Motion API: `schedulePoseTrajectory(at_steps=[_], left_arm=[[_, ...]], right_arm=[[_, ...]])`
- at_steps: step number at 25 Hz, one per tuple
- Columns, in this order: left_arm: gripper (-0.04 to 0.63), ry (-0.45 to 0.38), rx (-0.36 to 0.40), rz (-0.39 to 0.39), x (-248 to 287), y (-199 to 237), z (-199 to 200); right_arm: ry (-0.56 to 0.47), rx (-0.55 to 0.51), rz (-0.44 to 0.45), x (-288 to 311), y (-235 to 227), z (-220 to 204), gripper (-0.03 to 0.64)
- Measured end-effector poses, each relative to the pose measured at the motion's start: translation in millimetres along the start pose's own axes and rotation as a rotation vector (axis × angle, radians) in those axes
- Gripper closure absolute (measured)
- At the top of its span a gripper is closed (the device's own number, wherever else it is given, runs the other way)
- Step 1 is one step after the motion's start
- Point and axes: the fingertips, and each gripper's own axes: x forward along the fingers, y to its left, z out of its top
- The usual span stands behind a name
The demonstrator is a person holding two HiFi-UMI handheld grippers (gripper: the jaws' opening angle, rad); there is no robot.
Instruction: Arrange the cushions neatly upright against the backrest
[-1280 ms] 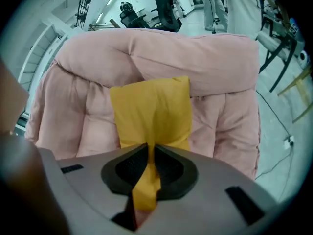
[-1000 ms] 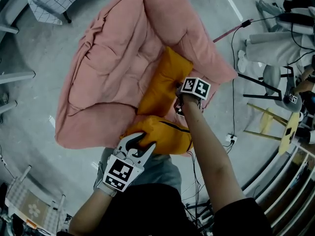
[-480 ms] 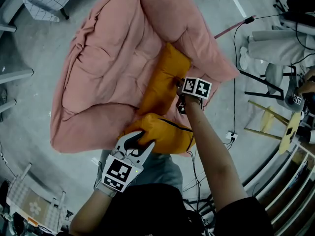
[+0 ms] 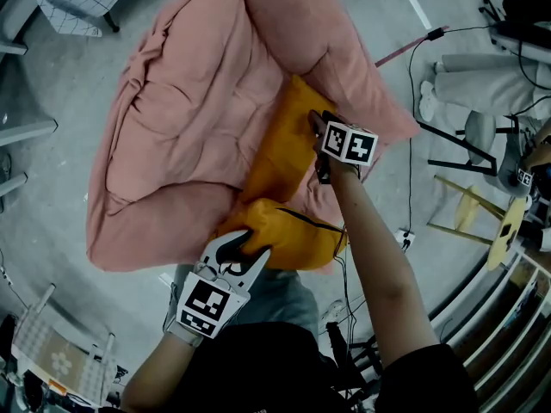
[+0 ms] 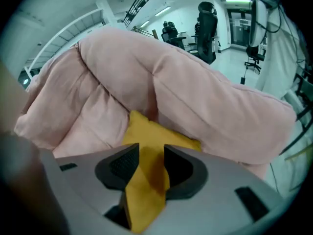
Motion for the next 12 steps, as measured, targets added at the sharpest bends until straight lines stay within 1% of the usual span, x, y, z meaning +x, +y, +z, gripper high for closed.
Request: schedulePoseTrajectory(at_steps=[3,7,12], left_arm=[[0.425,-0.002,-0.001,0.003,-0.5,0.0,-0.4],[0.426,-0.006,-0.013,0.003,0.6,1.6,0.7],[0.425,-0.018,-0.034,0.007,3.6,5.6,1.6]], right_arm=[[0.042,-0.026,-0.008,21.5,4.3,-1.3,0.452],[0.096,0.007,-0.037,39.6,-2.3,-4.7,0.459],[0.156,0.002,-0.059,60.5,-12.4,-6.4,0.465]])
